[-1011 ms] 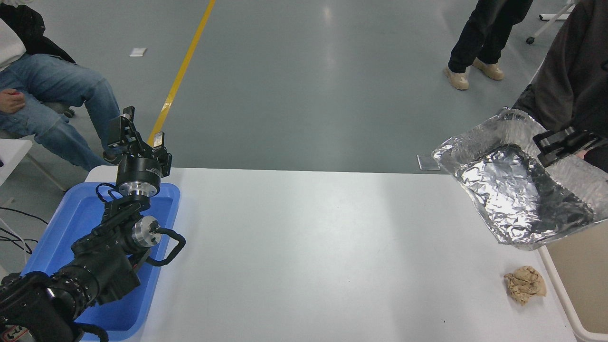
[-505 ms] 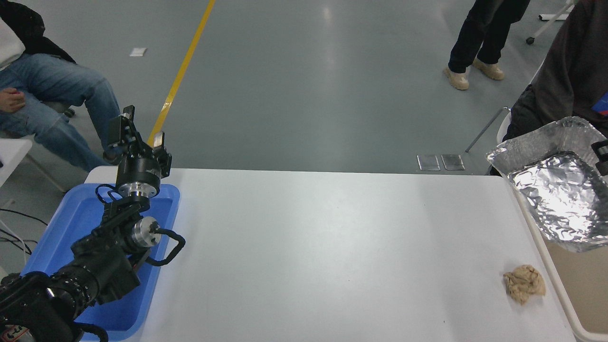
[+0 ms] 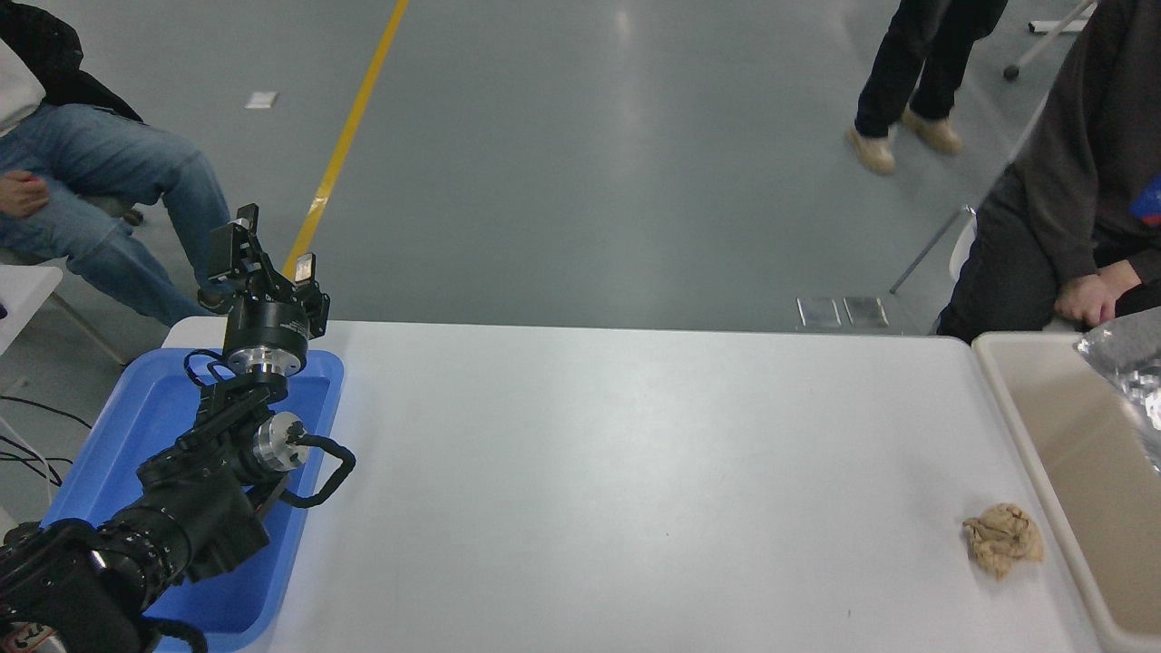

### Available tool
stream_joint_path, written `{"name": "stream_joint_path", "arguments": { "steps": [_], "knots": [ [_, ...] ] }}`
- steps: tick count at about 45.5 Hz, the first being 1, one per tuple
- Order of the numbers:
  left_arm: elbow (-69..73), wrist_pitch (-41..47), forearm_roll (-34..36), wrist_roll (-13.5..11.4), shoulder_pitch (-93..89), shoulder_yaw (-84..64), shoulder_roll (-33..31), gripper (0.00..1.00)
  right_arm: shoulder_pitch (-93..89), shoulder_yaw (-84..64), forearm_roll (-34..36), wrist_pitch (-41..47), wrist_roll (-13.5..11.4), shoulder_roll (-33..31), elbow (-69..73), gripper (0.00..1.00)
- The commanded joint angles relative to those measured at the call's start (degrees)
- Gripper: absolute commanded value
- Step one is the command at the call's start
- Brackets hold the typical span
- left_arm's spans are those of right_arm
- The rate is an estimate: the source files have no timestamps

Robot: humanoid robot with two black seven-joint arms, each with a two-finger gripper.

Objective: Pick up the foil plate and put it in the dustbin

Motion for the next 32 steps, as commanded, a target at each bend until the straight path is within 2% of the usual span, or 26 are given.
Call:
{"name": "stream_joint_path", "arguments": {
  "steps": [1,8,14,19,25,32],
  "knots": [
    [0.0,0.0,0.0,0.0,0.0,0.0,0.0,1.00,-25.1,10.2,0.2,-9.5,0.0,2.5,-17.9,0.00],
    [0.0,0.0,0.0,0.0,0.0,0.0,0.0,1.00,-35.9,14.9,3.2,-10.3,-0.9,7.0,-26.6,0.00],
    [0.0,0.0,0.0,0.0,0.0,0.0,0.0,1.00,-41.3,15.3,11.6,-10.2,-2.7,11.5,-31.7,0.00],
    [0.0,0.0,0.0,0.0,0.0,0.0,0.0,1.00,-43.7,15.2,16.6,-10.0,-4.7,12.7,-33.6,0.00],
    [0.0,0.0,0.0,0.0,0.0,0.0,0.0,1.00,-43.6,15.4,17.9,-10.3,-6.1,15.9,-34.3,0.00],
    [0.0,0.0,0.0,0.0,0.0,0.0,0.0,1.00,-43.7,15.5,18.4,-10.6,-6.2,16.1,-34.5,0.00]
  ]
}}
